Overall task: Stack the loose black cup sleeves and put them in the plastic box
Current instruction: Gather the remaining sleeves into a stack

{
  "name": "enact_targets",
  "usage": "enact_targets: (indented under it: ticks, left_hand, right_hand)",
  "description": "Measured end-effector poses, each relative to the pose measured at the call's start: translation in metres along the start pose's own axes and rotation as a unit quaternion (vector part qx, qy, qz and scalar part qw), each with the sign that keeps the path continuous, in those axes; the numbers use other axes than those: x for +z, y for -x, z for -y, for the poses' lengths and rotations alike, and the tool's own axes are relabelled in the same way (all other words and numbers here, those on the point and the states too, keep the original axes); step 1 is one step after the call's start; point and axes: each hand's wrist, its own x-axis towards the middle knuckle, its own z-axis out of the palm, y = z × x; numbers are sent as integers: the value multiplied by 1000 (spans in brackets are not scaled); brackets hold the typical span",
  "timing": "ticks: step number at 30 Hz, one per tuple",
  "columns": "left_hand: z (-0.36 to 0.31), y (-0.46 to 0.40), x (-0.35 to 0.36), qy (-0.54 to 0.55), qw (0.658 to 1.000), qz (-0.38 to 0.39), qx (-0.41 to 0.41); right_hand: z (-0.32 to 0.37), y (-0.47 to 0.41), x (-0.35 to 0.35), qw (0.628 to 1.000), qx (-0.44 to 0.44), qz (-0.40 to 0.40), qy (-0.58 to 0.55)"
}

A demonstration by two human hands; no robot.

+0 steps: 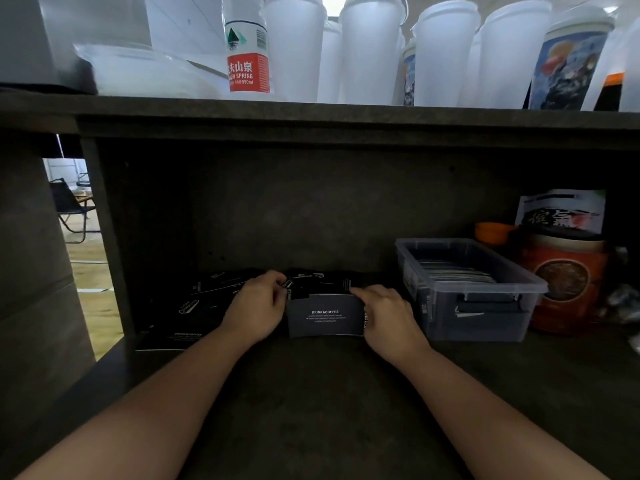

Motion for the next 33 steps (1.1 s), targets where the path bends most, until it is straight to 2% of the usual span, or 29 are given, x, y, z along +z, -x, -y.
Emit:
enact_targets:
  ticks: [3,6,10,14,21,29,33]
  left_hand:
    - [2,-1,10,-80,986,139,50]
    - [-3,-3,13,-147,968,187,79]
    - [-5,1,7,-170,970,148,89]
    - [-9,5,4,-213,972,94,20]
    - [-8,4,0,-190,973,132,-2]
    - [-7,3,-5,-251,960,113,55]
    - [2,4,-6,-147,986,72,23]
  right_hand:
    - [1,1,0,1000,3,-14,-15]
    - [6,3,-1,1000,9,-19,-6]
    - [10,5,-3,1000,7,-23,-5]
    - [8,5,-4,1000,0,-27,-16]
    - [5,3,-2,1000,0,-25,-13]
    - [6,4,-1,999,6,-39,-18]
    - [6,4,-2,999,7,-41,-17]
